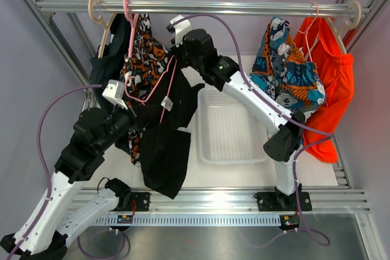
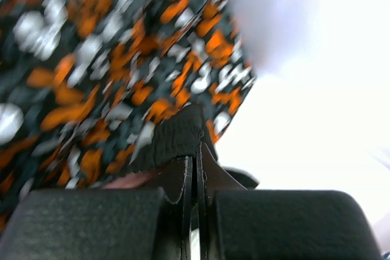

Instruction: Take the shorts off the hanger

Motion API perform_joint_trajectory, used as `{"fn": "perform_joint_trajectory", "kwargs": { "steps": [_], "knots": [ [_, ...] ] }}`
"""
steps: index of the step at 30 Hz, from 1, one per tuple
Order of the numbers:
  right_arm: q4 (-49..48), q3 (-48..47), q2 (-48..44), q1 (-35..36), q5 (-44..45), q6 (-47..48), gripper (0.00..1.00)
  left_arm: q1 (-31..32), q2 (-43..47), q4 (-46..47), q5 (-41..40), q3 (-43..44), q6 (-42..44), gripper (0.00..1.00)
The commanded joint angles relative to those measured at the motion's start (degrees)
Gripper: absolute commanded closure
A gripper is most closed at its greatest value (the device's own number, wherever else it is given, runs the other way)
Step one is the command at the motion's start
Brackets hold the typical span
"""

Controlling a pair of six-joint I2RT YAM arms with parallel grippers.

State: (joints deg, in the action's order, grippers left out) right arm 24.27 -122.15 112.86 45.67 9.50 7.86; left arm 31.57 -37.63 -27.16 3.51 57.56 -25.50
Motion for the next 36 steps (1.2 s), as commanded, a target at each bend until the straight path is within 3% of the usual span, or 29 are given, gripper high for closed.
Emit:
{"fn": "perform_joint_trajectory", "kwargs": {
  "steps": [1, 7, 11, 15, 19, 24, 30, 36],
  "knots": [
    [-4.8, -7.6, 4.0, -3.7, 4.1, 3.6, 1.0, 0.2, 2.7, -1.0, 6.3, -0.7, 2.2, 1.0],
    [-2.1, -9.8, 6.4, -5.9, -1.9, 1.6, 1.0, 0.2, 6.2, -2.8, 6.0, -1.0, 2.6, 1.0],
    [1.5, -1.6, 2.0, -7.4, -27.9, -0.1, 1.0, 0.2, 7.0, 0.1, 0.7, -0.8, 1.7, 1.0],
    [-2.0, 9.0, -3.3, -7.4, -42.3, -3.5, 1.0, 0.2, 8.3, 10.6, -5.5, -3.7, -1.0, 1.0],
    [-6.1, 15.0, -6.7, -6.9, -45.5, -7.4, 1.0, 0.2, 7.3, 21.8, -9.5, -6.1, -2.8, 1.0],
    [-1.6, 16.0, -6.9, -4.1, -43.4, -3.9, 1.0, 0.2, 0.1, 25.0, -10.7, -2.6, -0.7, 1.0],
    [-1.1, 17.3, -8.1, -3.3, -41.5, -1.5, 1.0, 0.2, -2.6, 18.3, -11.8, 4.9, 5.6, 1.0],
    [4.1, 19.4, -7.8, -2.7, -47.9, 4.0, 1.0, 0.2, -2.4, 5.9, -7.2, 9.9, 8.4, 1.0]
  ]
}}
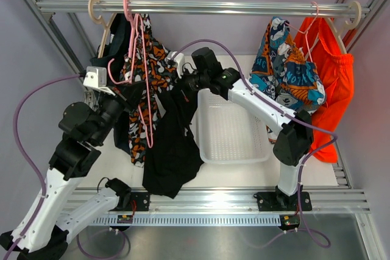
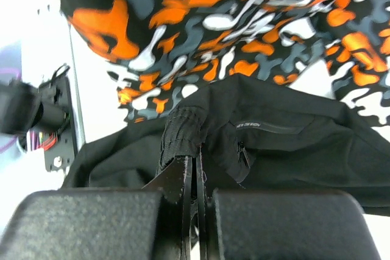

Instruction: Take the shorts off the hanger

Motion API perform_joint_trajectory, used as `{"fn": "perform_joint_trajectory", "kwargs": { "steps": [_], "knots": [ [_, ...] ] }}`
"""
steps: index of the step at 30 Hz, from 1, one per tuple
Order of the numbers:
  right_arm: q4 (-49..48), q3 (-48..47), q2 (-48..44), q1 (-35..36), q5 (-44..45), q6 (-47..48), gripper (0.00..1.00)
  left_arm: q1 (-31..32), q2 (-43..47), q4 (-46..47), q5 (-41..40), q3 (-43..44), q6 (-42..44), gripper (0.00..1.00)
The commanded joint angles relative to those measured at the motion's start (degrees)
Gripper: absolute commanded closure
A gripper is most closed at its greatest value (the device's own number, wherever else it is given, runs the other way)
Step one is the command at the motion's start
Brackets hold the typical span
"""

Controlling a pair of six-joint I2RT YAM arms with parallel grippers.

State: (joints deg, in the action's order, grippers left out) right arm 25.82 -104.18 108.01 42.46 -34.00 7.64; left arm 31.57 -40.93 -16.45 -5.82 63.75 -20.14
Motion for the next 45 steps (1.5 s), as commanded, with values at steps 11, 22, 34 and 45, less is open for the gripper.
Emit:
{"fn": "perform_joint_trajectory", "kwargs": {
  "steps": [11, 22, 34, 45],
  "knots": [
    [11.1, 5.9, -9.8, -1.1, -9.5, 13.4, 0.04, 0.2, -2.9, -16.6, 10.4, 6.2, 0.7, 1.0],
    [15.1, 17.0, -23.9, -9.8, -14.8, 18.6, 0.01, -1.7, -26.5, -19.3, 14.4, 24.9, 2.6, 1.0],
    [13.1, 23.2, -30.1, -12.6, -15.0, 15.8, 0.01, -4.6, -49.0, -16.1, 18.2, 50.1, -5.6, 1.0],
    [12.1, 25.1, -30.9, -13.0, -15.9, 14.9, 0.0, -6.7, -57.0, -14.7, 16.3, 56.7, -9.8, 1.0]
  ]
}}
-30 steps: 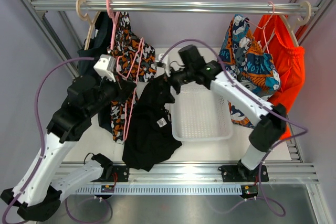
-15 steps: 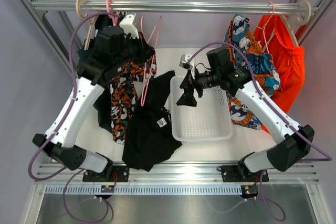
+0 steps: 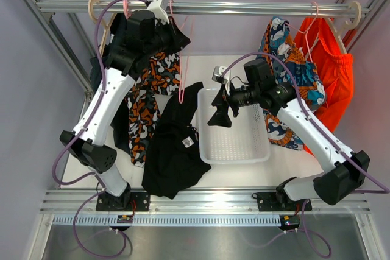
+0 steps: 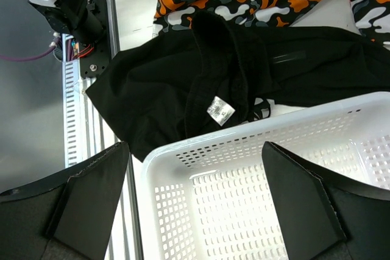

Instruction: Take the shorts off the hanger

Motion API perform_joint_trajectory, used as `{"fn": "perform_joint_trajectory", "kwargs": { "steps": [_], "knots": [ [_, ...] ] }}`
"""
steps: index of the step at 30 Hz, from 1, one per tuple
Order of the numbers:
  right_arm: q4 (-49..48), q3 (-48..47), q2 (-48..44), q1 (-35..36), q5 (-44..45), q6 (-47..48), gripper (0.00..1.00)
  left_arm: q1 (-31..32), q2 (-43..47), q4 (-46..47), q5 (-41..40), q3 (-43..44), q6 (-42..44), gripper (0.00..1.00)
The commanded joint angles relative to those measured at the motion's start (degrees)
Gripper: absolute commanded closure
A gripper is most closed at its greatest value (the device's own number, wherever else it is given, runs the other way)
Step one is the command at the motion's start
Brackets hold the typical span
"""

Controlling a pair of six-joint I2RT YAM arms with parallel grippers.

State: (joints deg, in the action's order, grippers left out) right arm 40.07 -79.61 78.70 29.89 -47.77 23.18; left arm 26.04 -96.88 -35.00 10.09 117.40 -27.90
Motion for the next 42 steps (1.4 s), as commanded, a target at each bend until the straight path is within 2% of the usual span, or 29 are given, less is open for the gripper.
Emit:
{"fn": "perform_joint_trajectory", "kwargs": {
  "steps": [1, 16, 22, 26, 27, 33, 38, 40, 42],
  "knots": [
    [-2.2, 0.7, -1.6, -0.4, -2.2, -0.9, 0.01, -1.3, -1.7, 3.8, 0.2, 3.4, -2.1, 1.0],
    [-5.0, 3.2, -1.0, -0.4, -3.6, -2.3, 0.01, -2.9, -7.2, 2.1, -2.3, 8.5, -2.8, 0.99],
    [-4.2, 3.2, -1.1, -0.4, -3.4, -1.3, 0.01, -2.9, -7.7, -0.1, -3.5, 8.0, -2.5, 0.89],
    [-3.7, 2.9, -0.7, -0.4, -3.8, -0.9, 0.01, -3.0, -7.1, 0.0, -3.6, 8.3, -2.2, 0.75],
    [-3.3, 2.7, -0.6, -0.4, -4.1, -0.7, 0.01, -3.0, -6.7, 0.1, -3.6, 8.3, -2.2, 0.68],
    [1.0, 0.6, 0.7, -0.4, -5.9, 3.6, 0.01, -2.9, -3.1, -0.7, -2.4, 7.5, -0.4, 0.5],
    [6.8, -3.3, 3.6, 1.2, -7.8, 8.4, 0.01, -3.0, 4.1, -0.2, -0.6, 0.3, 4.2, 0.25],
    [8.6, -6.4, 5.3, 4.1, -4.5, 10.5, 0.0, -3.0, 9.5, -0.4, -0.2, -3.6, 7.3, 0.21],
    [10.8, -8.4, 7.8, 9.9, 0.9, 12.4, 0.01, -3.0, 15.8, -0.7, -0.2, -10.4, 9.3, 0.16]
  ]
}}
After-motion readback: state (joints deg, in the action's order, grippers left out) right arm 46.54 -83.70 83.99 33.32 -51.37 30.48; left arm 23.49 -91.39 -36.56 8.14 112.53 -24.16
